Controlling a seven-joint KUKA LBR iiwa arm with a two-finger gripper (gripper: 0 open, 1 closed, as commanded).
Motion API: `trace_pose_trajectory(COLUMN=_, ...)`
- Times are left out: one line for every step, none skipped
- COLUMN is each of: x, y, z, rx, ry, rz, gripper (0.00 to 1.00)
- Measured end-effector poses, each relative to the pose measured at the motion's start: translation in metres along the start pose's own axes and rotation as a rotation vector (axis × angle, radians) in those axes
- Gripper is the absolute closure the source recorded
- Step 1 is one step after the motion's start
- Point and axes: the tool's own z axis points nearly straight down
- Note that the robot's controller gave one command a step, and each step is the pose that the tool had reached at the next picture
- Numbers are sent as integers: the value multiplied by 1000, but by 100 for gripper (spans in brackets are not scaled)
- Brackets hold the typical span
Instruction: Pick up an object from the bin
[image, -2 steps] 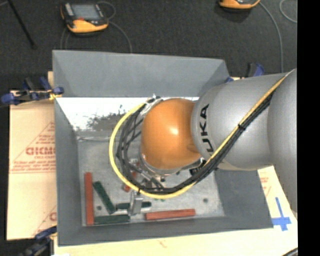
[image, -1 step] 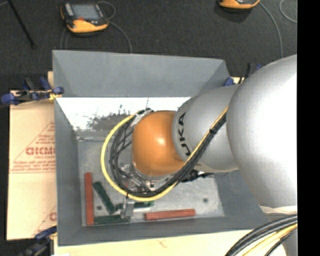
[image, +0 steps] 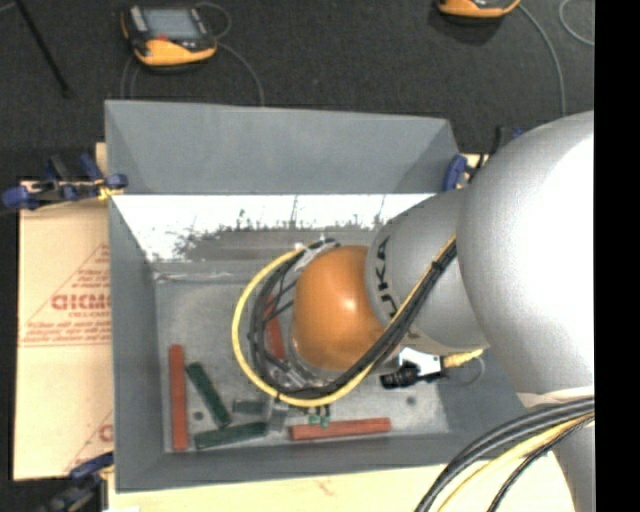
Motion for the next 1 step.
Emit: trace_pose_trajectory(x=0, y=0, z=0, rx=0, ry=0, rz=1, gripper=100)
